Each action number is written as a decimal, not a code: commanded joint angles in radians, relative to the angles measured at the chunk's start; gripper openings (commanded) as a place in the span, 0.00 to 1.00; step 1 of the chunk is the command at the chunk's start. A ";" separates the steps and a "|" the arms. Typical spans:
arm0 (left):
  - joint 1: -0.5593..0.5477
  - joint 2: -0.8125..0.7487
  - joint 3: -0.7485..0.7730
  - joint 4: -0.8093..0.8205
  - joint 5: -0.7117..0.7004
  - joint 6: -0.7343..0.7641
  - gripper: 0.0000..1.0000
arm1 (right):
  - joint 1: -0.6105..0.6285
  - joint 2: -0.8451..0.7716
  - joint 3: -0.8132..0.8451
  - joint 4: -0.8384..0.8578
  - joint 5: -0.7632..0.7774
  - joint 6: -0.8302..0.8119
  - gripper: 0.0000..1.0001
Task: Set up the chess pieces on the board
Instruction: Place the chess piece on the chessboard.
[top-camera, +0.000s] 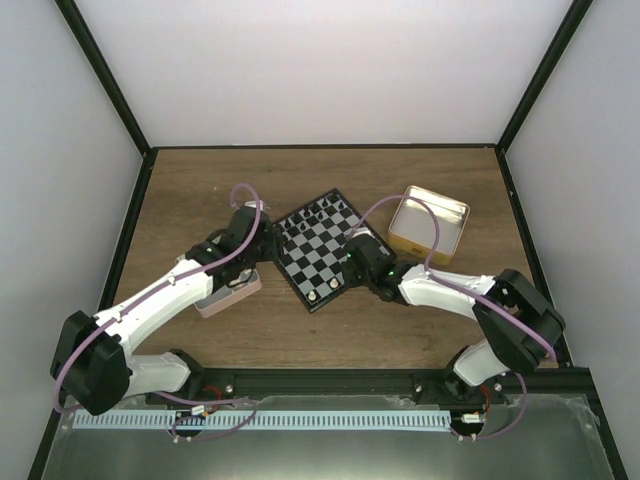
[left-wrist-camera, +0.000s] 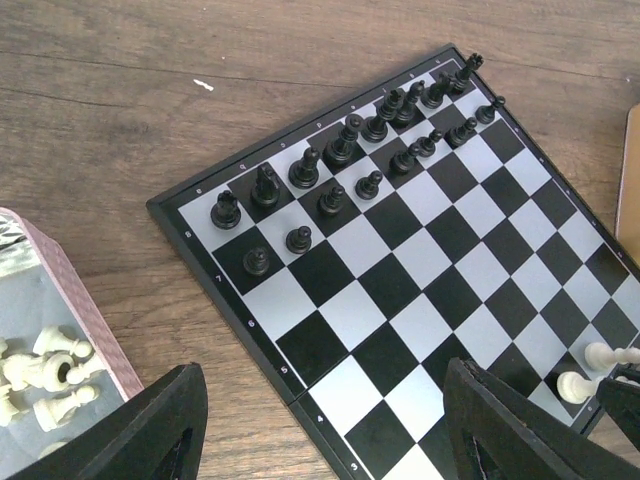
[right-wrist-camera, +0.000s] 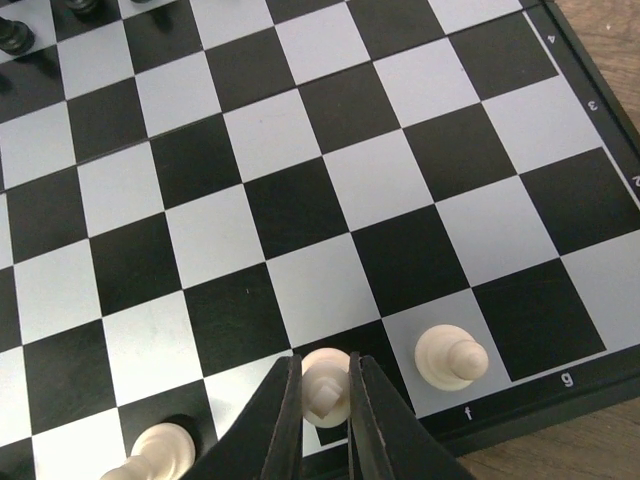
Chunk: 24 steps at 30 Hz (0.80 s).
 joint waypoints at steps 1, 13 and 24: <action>0.009 0.006 -0.005 0.002 0.006 -0.011 0.67 | 0.008 0.008 -0.012 0.006 0.032 0.018 0.09; 0.018 0.007 -0.006 -0.002 0.013 -0.014 0.67 | 0.008 0.018 -0.008 -0.034 0.037 0.045 0.18; 0.032 -0.012 -0.009 -0.014 0.007 -0.018 0.68 | 0.008 -0.086 0.070 -0.085 -0.009 0.058 0.45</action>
